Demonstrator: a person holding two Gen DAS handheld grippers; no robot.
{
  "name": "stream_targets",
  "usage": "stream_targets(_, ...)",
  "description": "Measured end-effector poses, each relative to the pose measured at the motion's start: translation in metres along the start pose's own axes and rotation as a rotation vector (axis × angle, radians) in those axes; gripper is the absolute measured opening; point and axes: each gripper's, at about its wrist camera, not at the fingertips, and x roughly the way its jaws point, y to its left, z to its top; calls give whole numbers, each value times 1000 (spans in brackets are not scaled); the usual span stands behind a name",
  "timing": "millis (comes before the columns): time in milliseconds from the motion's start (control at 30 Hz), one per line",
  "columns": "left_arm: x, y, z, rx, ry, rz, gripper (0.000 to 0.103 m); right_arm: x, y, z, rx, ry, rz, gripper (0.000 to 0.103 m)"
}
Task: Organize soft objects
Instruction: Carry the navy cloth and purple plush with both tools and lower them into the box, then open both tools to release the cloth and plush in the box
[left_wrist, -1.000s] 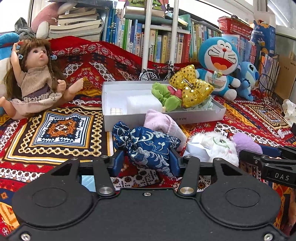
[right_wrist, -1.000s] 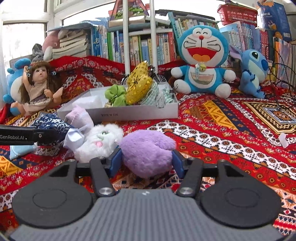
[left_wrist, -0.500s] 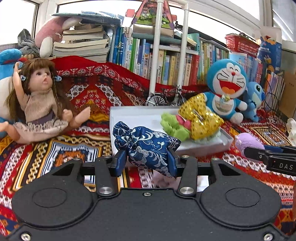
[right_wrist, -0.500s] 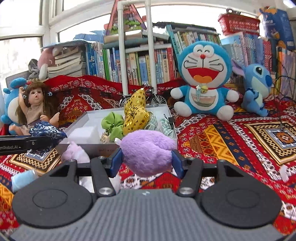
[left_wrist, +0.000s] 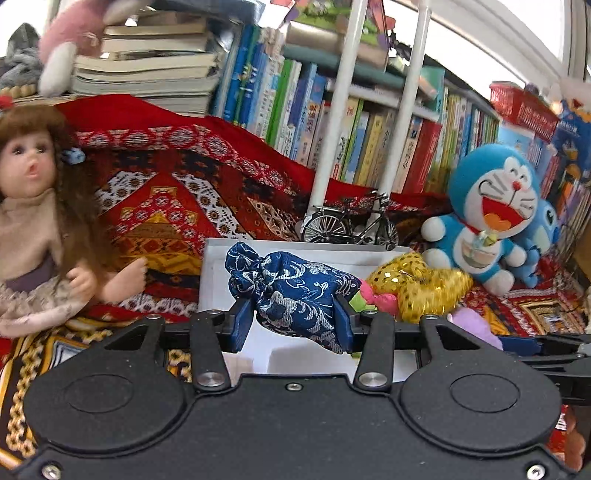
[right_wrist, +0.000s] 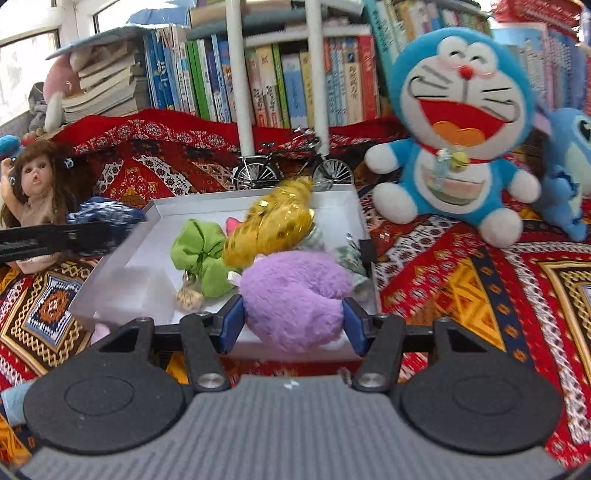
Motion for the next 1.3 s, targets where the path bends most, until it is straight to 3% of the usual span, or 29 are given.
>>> stream_targets(233, 45, 1, 5, 7, 43, 50, 43, 26, 4, 21, 3, 13, 30, 60)
stream_targets(433, 60, 6, -4, -3, 72, 59, 43, 44, 8, 20, 6, 37, 48, 60)
stream_targets(1067, 68, 6, -18, 1, 108, 95, 46, 45, 7, 4, 44, 89, 84, 60)
stream_targets(1300, 53, -7, -18, 61, 75, 135, 52, 33, 8, 1, 53, 63, 78, 67)
